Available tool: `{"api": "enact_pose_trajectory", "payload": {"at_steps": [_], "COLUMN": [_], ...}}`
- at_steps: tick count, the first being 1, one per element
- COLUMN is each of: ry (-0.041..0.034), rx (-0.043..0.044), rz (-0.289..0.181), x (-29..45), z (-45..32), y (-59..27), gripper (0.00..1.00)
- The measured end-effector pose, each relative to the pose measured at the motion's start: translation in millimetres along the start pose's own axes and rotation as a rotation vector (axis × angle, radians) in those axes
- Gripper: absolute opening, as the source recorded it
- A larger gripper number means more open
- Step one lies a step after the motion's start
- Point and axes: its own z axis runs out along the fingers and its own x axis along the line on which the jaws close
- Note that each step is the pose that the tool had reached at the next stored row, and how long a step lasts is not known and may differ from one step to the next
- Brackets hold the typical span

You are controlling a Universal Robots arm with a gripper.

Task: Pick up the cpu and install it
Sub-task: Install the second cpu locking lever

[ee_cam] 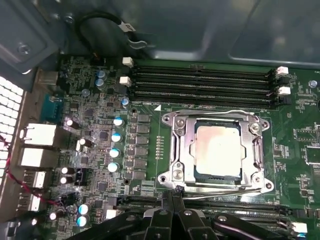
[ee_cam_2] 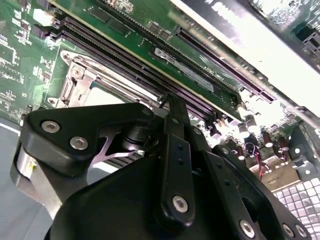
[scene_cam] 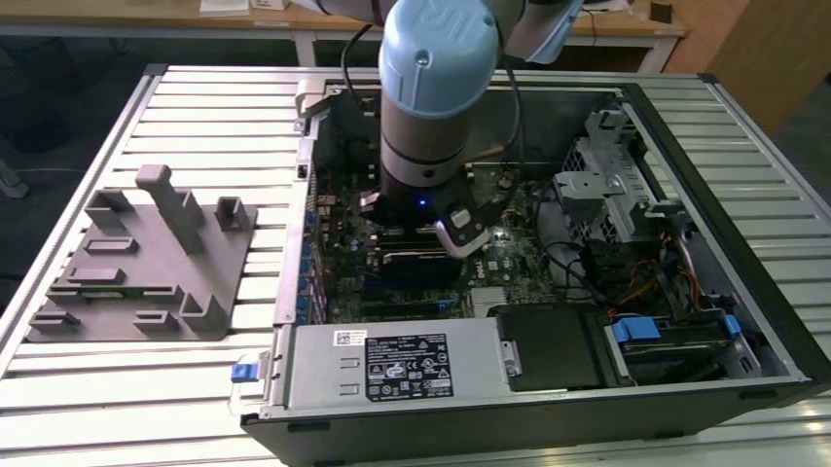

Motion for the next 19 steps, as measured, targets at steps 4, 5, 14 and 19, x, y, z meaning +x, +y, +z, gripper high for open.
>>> {"api": "enact_pose_trajectory", "payload": {"at_steps": [4, 5, 14, 19], "ry": [-0.0011, -0.0013, -0.0021, -0.0024], "rx": [-0.0241, -0.0277, -0.0467, -0.0525], "rz": [-0.001, -0.001, -0.001, -0.001], "x": [4.0, 4.8, 10.2, 10.1], "z": [0.9, 1.4, 6.2, 7.6], "y": [-2.0, -2.2, -3.1, -2.4], "gripper": [0.11, 0.11, 0.11, 0.11]}}
